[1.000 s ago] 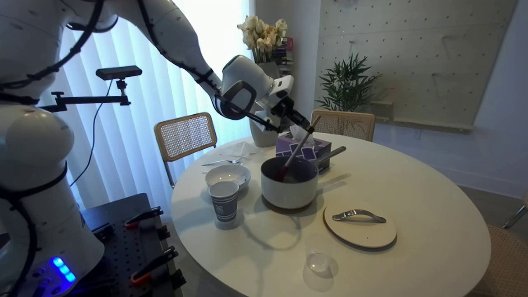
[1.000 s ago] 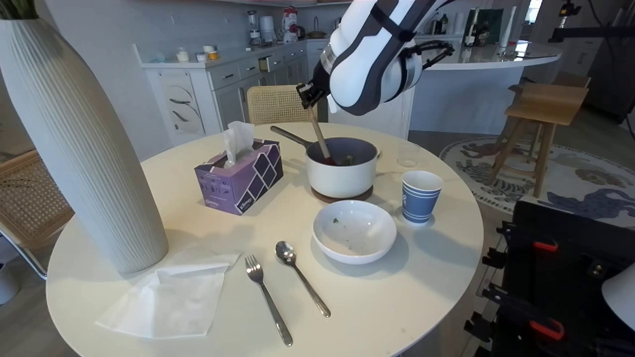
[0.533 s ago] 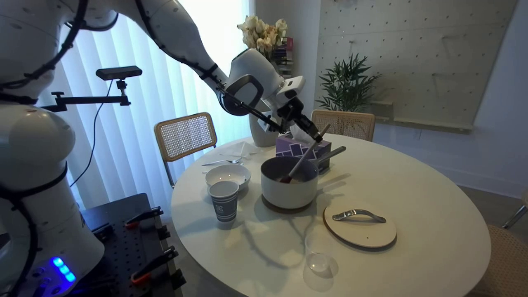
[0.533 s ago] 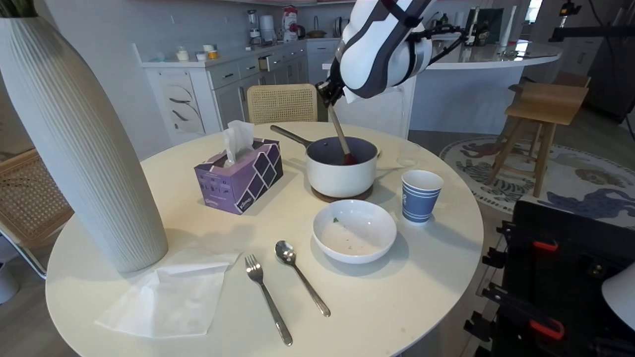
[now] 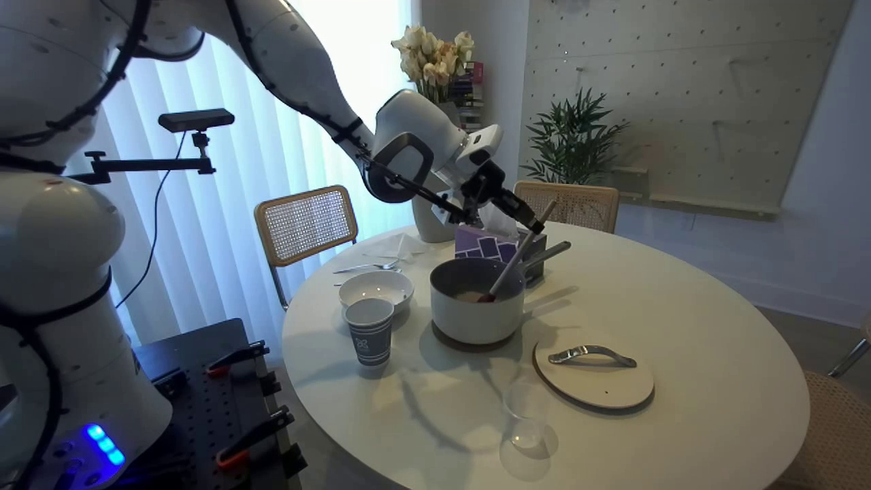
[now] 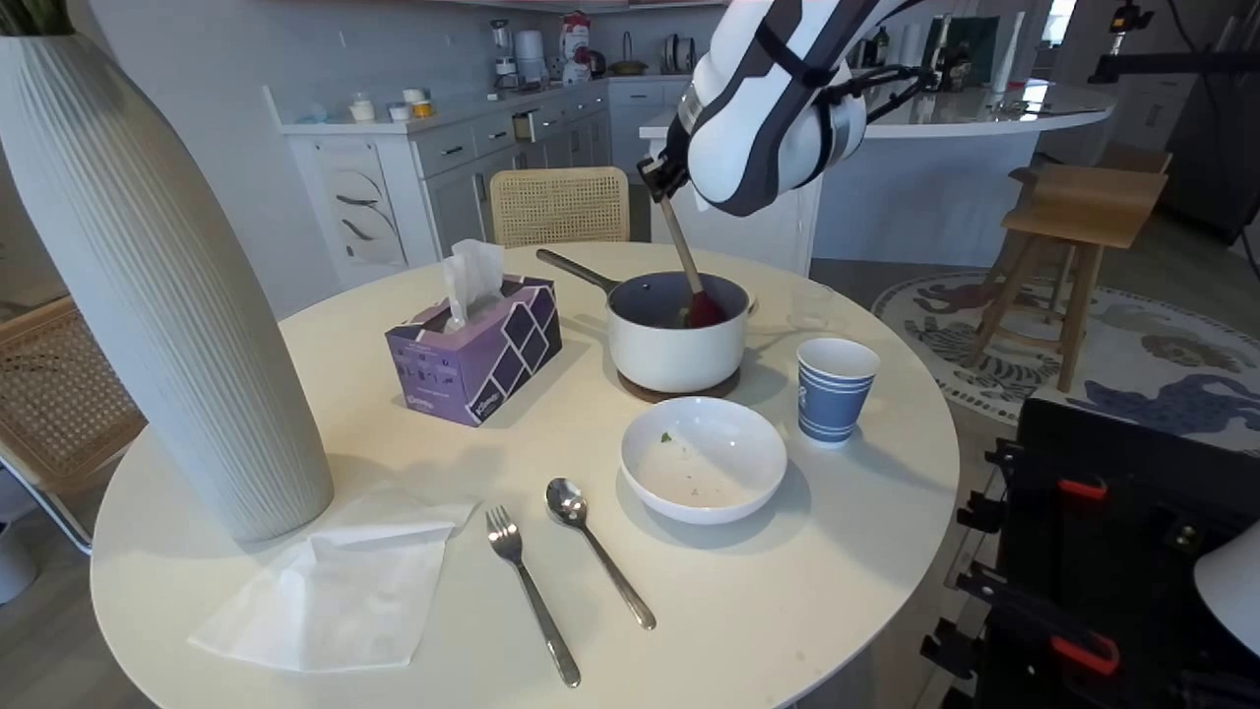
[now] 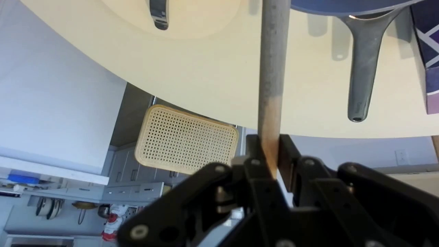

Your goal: Remove the lid from the white pot, pick up the broccoli from the white bowl and place it inside the pot, move the tissue square to the left, pick up the spatula and use it to stir inside the white pot, place the spatula on the table, place the white lid on top of the pot

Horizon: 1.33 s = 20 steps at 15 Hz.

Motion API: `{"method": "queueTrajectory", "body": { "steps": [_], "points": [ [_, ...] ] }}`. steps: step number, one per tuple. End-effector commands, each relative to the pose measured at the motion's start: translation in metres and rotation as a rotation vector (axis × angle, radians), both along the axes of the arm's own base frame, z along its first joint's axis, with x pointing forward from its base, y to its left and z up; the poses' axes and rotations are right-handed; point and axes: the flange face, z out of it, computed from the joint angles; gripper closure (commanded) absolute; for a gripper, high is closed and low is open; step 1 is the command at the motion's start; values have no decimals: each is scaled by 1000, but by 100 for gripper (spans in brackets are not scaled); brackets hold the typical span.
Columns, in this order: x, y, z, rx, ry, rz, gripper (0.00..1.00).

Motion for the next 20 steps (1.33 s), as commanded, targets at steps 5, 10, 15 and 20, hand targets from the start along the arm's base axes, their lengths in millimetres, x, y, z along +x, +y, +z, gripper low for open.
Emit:
{"method": "queueTrajectory", "body": {
  "steps": [5, 10, 15, 20],
  "points": [
    [20, 42, 4, -39, -159, 30, 96],
    [35, 86, 21, -1, -221, 66, 96],
    [8, 103, -7, 69, -72, 143, 96],
    [0, 80, 7, 101, 58, 164, 96]
  ]
}}
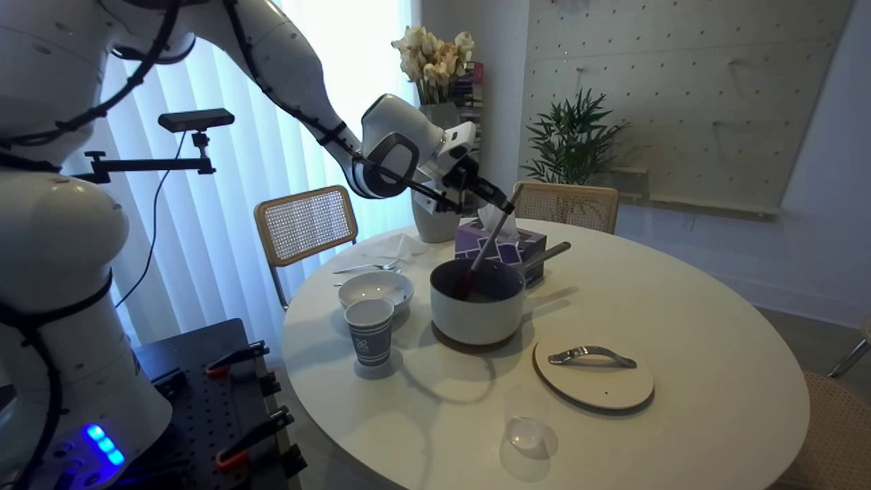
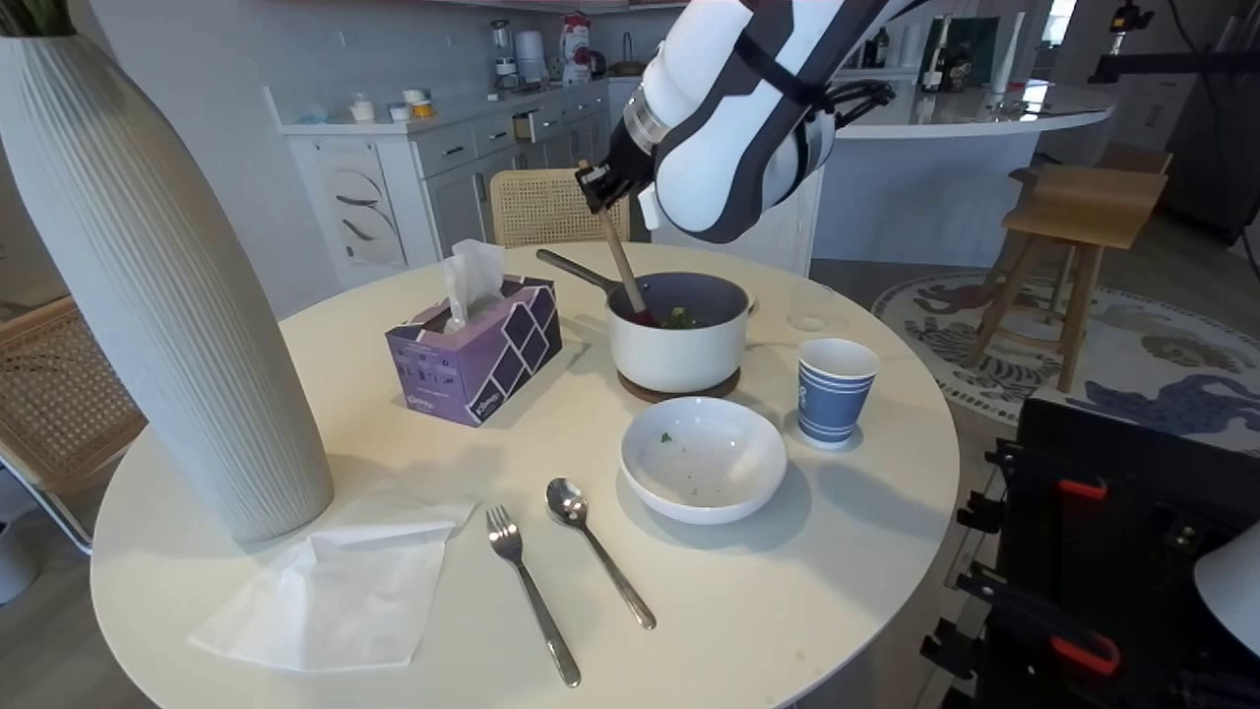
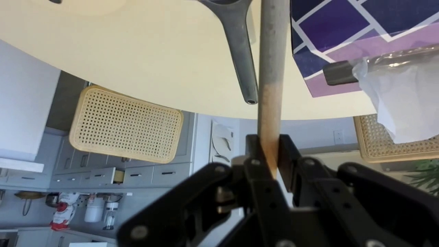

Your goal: Remove the lid from the white pot, pick up the broccoli from the white bowl and place it inside the pot, move the tissue square to the left, pick up the spatula and use it to stir inside the white pot, place the spatula on the table, place the white lid on top of the pot

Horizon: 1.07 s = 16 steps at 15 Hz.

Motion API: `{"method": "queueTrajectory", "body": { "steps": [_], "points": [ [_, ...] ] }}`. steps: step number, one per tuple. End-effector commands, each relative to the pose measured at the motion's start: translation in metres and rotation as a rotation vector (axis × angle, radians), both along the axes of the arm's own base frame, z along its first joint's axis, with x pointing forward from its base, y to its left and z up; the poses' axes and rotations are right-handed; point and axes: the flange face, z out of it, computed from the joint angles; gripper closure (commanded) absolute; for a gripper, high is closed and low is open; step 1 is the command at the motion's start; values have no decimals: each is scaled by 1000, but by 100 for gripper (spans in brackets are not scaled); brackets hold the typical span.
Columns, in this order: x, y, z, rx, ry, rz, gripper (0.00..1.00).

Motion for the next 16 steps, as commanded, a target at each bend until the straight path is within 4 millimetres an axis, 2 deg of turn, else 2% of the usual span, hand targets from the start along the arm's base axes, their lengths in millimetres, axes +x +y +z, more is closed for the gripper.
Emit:
{"method": "queueTrajectory", "body": {
  "steps": [1, 6, 9, 10, 16],
  "points": [
    [-18, -12, 8, 63, 158, 23, 96],
    [-21, -54, 19, 93, 314, -41, 96],
    [-22, -75, 24, 97, 351, -88, 96],
    [-20, -83, 25, 75, 315, -113, 96],
    [-17, -93, 22, -12, 177, -152, 96]
  ]
}}
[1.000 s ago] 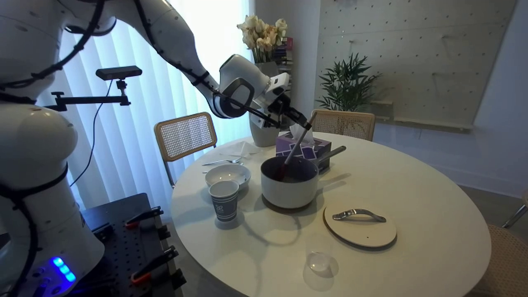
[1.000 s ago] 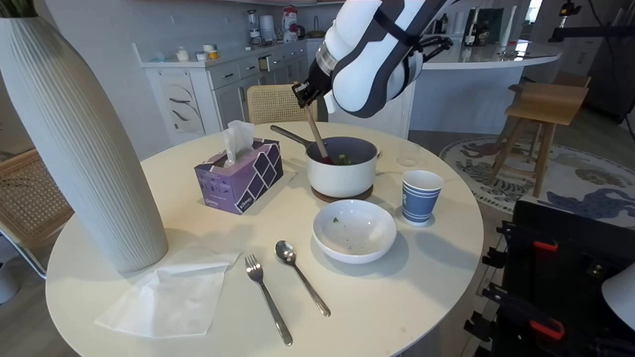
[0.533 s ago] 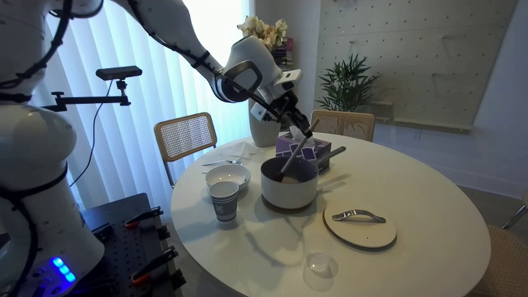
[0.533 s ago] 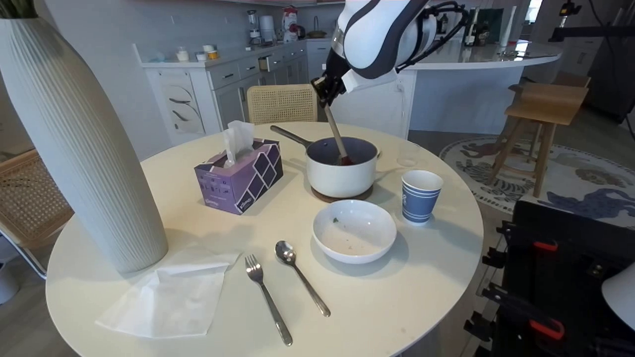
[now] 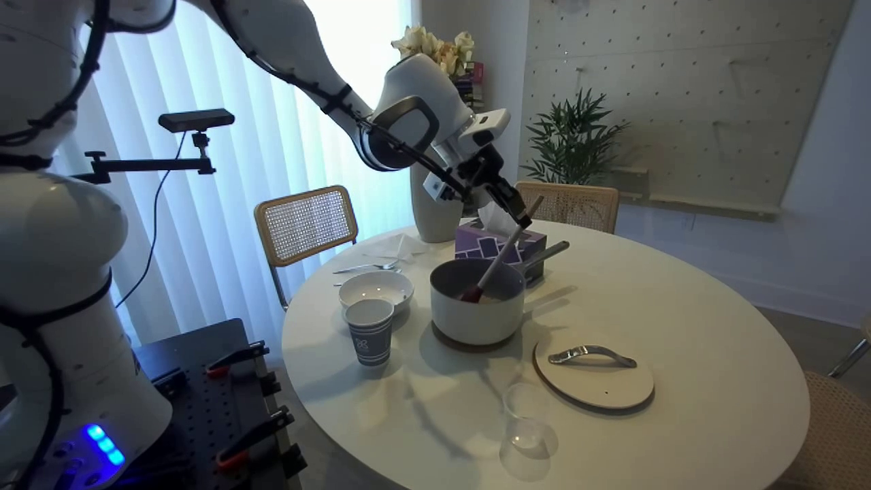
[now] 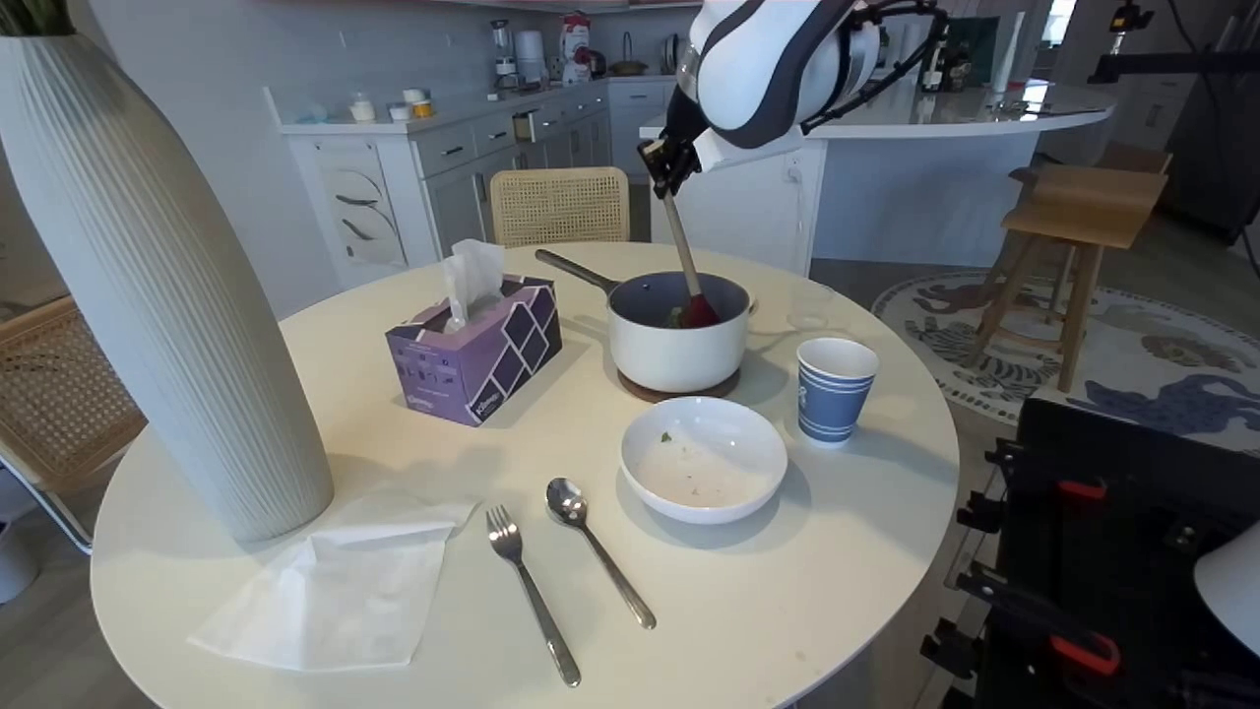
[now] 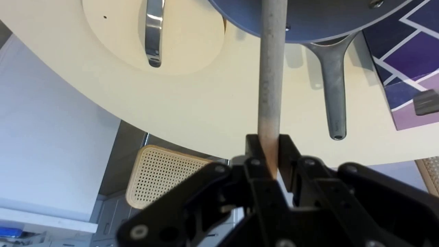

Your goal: Remove the lid from the white pot, pick up the broccoli from the white bowl and place it inside the pot, move the tissue square to the left, pick up the spatula and use it to stir inside the white pot, place the spatula on the table, place the white lid on top of the pot

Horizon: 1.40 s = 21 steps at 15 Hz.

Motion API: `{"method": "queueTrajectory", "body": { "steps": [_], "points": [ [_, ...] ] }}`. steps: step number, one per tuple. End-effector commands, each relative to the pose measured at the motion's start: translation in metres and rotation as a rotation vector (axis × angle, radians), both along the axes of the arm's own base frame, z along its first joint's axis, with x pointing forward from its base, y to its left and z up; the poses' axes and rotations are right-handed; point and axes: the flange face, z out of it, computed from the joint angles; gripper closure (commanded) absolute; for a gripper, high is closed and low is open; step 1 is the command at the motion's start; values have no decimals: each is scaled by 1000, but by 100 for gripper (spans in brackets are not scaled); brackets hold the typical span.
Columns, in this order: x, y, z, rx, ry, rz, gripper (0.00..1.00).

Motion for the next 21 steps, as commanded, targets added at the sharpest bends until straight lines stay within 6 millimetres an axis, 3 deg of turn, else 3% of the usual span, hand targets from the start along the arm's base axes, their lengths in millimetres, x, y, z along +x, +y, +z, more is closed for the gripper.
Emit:
{"method": "queueTrajectory", "body": {
  "steps": [1, 7, 10, 15, 21],
  "points": [
    [0, -7, -13, -105, -41, -5, 96],
    [5, 7, -39, -176, -171, 0, 96],
    [10, 11, -41, -177, -166, -11, 96],
    [19, 10, -16, -155, -138, -32, 96],
    [27, 3, 34, -131, -159, -70, 96]
  ]
}}
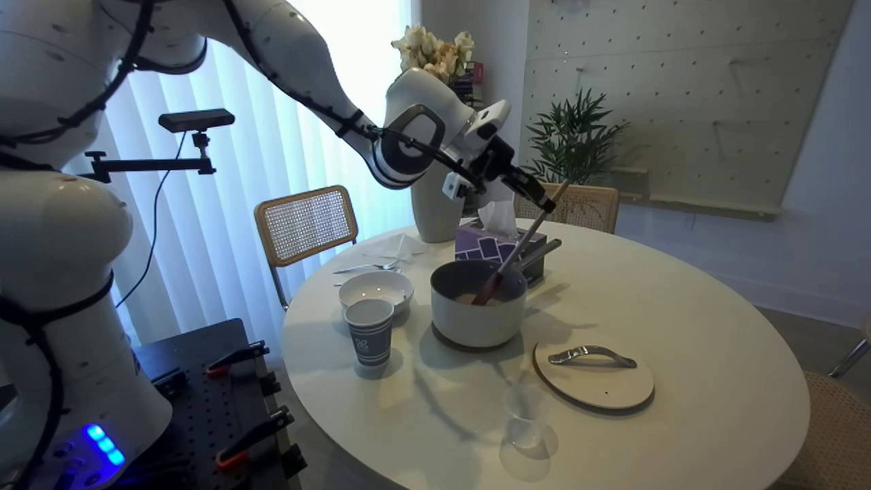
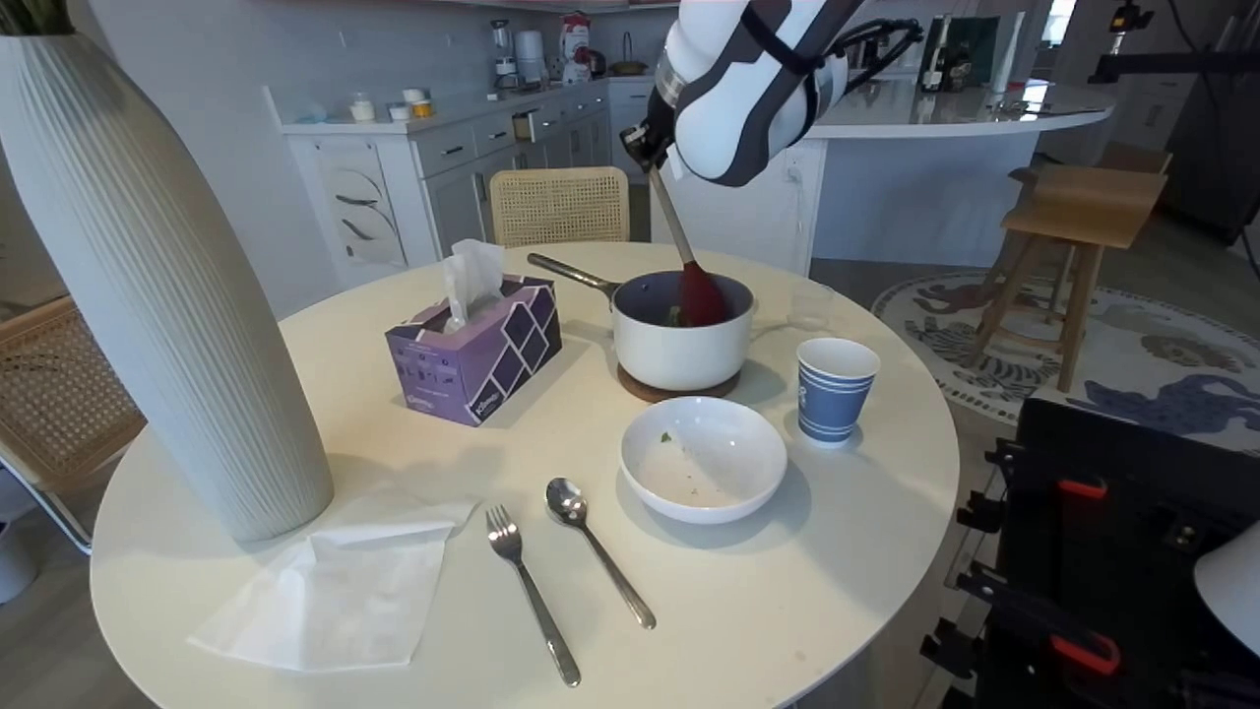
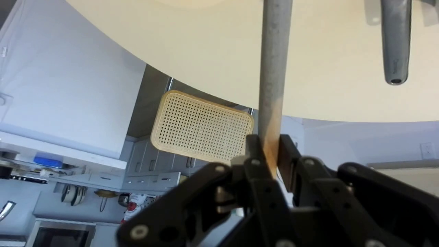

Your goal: Remove the lid from the white pot, pick up the broccoli from the white bowl and place it inside the pot, move the tissue square to the left, pick up the spatula and use it to stir inside the white pot, place the spatula on the table, place the white lid on top of the pot

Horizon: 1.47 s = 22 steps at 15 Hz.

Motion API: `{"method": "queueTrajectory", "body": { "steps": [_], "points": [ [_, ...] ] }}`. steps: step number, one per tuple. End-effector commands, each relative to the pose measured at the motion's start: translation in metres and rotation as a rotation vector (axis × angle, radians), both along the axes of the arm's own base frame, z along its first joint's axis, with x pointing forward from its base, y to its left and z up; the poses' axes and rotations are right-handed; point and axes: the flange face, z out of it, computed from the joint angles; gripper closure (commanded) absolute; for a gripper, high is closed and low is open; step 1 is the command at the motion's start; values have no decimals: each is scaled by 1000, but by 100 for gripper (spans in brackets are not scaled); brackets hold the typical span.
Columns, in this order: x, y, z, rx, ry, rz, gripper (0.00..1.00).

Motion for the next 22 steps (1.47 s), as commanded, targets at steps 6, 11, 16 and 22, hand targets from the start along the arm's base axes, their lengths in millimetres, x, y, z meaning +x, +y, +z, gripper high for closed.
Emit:
{"method": "queueTrajectory", "body": {
  "steps": [6, 11, 16, 22],
  "points": [
    [0, -4, 68, 42, -98, -25, 96],
    [-2, -1, 63, 52, -93, -26, 96],
    [-2, -3, 87, 51, -143, -37, 96],
    [-7, -32, 113, 39, -116, -64, 96]
  ]
}}
